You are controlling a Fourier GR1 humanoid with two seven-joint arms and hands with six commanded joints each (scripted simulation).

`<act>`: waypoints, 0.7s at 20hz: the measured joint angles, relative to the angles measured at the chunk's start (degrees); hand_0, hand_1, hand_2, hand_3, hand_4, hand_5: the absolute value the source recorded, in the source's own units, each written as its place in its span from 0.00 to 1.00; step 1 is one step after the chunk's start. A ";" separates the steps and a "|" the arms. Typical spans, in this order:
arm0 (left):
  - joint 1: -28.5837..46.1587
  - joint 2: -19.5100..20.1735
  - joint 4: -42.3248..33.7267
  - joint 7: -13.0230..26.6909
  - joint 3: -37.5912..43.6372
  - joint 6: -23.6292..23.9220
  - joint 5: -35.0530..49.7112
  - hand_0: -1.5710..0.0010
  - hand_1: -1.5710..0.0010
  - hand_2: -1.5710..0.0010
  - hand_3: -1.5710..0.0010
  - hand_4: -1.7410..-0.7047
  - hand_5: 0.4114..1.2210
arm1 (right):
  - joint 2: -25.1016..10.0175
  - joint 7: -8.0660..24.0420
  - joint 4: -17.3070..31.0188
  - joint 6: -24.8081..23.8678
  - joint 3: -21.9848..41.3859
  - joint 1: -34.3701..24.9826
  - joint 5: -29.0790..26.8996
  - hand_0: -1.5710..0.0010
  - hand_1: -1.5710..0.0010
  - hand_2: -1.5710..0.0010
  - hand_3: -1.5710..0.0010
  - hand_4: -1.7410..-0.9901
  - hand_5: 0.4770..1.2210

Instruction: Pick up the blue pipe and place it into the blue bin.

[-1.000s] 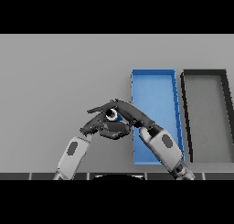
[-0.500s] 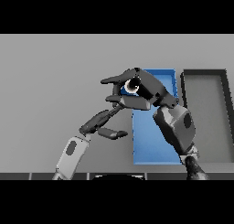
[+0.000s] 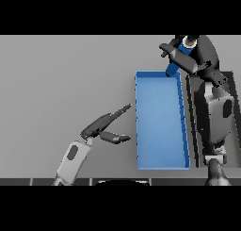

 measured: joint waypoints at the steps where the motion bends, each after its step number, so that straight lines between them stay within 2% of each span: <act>1: 0.14 0.36 -0.74 -0.23 0.05 -0.05 0.12 1.00 1.00 1.00 1.00 0.84 0.00 | -0.34 0.02 0.38 0.58 -0.72 2.36 -0.23 0.00 0.00 0.00 0.00 0.00 1.00; 7: 1.13 0.00 -0.53 -1.10 -1.05 0.21 -0.79 1.00 1.00 1.00 1.00 0.84 0.01 | 0.63 2.84 -6.19 -1.91 -0.94 18.05 0.48 0.00 0.00 0.00 0.00 0.00 1.00; 10: 1.72 -0.03 -0.94 -0.26 -0.70 0.14 -0.02 1.00 1.00 1.00 1.00 0.83 0.02 | 1.28 2.84 -7.89 -4.12 0.84 24.92 1.87 0.00 0.00 0.00 0.00 0.00 1.00; 12: 1.85 -0.34 -1.19 -0.12 -0.72 0.49 0.05 1.00 1.00 1.00 1.00 0.83 0.02 | -1.91 2.83 -8.89 -8.05 3.36 29.72 0.52 0.00 0.00 0.00 0.00 0.00 1.00; 14: 2.20 0.39 -1.94 -0.03 -0.58 0.23 0.27 1.00 1.00 1.00 1.00 0.83 0.02 | -5.21 2.83 -10.18 -14.38 8.51 33.58 -0.66 0.00 0.00 0.00 0.00 0.00 1.00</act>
